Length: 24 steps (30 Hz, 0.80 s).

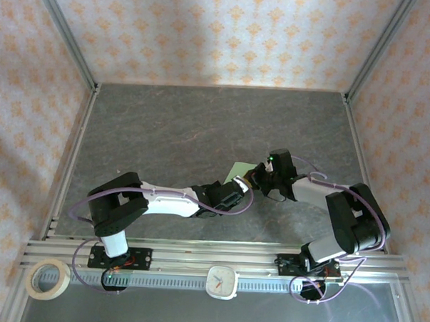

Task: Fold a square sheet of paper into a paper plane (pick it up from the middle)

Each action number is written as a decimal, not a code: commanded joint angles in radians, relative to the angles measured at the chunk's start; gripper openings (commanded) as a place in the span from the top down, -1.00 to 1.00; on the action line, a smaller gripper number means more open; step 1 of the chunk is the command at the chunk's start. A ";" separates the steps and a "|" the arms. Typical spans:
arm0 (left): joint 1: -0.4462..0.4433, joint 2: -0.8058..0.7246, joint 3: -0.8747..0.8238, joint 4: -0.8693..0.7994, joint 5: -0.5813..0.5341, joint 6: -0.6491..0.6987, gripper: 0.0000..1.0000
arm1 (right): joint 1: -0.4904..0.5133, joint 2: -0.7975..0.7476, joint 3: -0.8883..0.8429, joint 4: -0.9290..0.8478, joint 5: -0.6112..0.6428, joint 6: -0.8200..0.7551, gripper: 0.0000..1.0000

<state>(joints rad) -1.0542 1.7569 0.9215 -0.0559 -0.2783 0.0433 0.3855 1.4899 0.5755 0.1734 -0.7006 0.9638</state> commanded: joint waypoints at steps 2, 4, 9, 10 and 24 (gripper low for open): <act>-0.005 0.018 0.005 0.009 -0.025 -0.010 1.00 | 0.002 -0.031 0.026 -0.005 0.006 -0.035 0.83; -0.002 0.016 0.004 0.017 0.007 -0.021 1.00 | -0.002 -0.056 0.039 -0.060 0.054 -0.068 0.54; 0.035 0.014 0.012 0.016 0.148 -0.066 1.00 | -0.027 -0.153 0.066 -0.240 0.258 -0.155 0.22; 0.049 0.014 0.013 0.017 0.191 -0.079 1.00 | -0.038 -0.175 0.062 -0.270 0.299 -0.164 0.21; 0.186 0.032 -0.012 0.080 0.562 -0.186 1.00 | -0.085 -0.321 -0.058 -0.227 0.320 -0.159 0.21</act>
<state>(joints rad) -0.8890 1.7592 0.9215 -0.0208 0.1841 -0.1005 0.3008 1.1713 0.5339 -0.0570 -0.3893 0.8246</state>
